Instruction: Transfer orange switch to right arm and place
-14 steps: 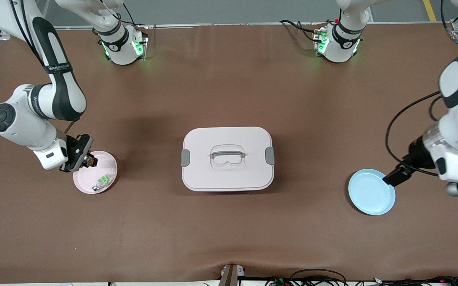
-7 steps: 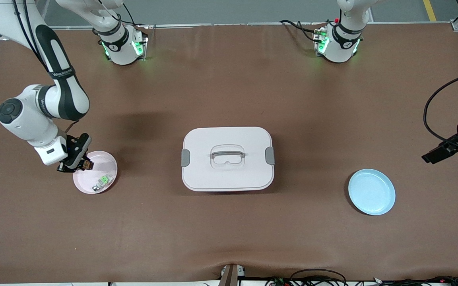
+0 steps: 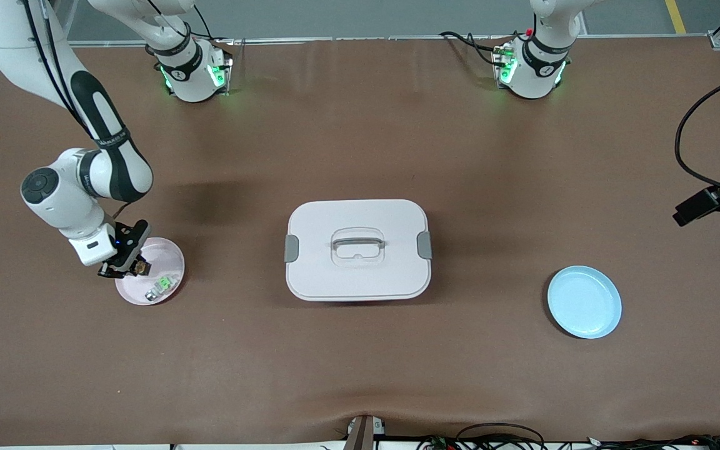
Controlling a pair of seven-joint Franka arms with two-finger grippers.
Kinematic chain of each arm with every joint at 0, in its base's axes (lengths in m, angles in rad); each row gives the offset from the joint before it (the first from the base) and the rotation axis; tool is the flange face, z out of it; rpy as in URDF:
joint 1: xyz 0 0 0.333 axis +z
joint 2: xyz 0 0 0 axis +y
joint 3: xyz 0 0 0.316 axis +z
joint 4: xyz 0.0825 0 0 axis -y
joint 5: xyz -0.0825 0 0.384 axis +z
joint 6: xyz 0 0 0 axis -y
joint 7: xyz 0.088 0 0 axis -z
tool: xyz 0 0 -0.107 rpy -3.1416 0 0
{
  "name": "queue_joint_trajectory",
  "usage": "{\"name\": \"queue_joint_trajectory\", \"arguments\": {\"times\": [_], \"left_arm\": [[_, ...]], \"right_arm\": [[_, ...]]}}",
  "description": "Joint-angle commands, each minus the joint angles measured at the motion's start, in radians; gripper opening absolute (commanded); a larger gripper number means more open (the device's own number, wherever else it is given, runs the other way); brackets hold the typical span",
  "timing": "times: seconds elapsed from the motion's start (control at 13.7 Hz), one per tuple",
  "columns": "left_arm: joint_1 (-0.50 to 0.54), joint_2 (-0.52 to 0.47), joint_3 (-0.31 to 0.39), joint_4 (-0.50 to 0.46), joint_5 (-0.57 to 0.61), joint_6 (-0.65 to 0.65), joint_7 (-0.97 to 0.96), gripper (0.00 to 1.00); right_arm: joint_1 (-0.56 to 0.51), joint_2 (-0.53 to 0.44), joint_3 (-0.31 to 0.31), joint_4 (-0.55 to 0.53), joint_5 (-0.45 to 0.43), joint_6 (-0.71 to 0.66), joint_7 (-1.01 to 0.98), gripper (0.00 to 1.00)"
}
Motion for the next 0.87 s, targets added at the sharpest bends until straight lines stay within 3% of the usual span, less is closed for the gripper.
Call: {"name": "queue_joint_trajectory", "arguments": {"times": [0.0, 0.29, 0.51, 0.58, 0.66, 0.8], "left_arm": [[-0.139, -0.093, 0.185, -0.081, -0.071, -0.006, 0.130, 1.00], [-0.263, -0.188, 0.331, -0.183, -0.132, -0.011, 0.184, 1.00], [-0.297, -0.234, 0.397, -0.237, -0.184, -0.006, 0.251, 1.00], [-0.305, -0.251, 0.408, -0.260, -0.195, 0.003, 0.253, 1.00], [-0.305, -0.260, 0.407, -0.268, -0.195, 0.003, 0.254, 1.00], [-0.300, -0.262, 0.400, -0.270, -0.195, 0.003, 0.253, 1.00]], "right_arm": [[-0.023, 0.021, 0.021, 0.002, -0.010, 0.035, -0.014, 0.00], [-0.020, 0.023, 0.022, 0.001, -0.003, 0.037, -0.012, 0.00], [-0.017, 0.029, 0.024, 0.002, 0.000, 0.037, 0.000, 0.00], [-0.014, 0.031, 0.024, 0.007, 0.004, 0.034, 0.012, 0.22], [-0.018, 0.037, 0.024, 0.014, 0.004, 0.026, 0.015, 0.99], [-0.017, 0.037, 0.024, 0.017, 0.006, 0.024, 0.034, 1.00]]}}
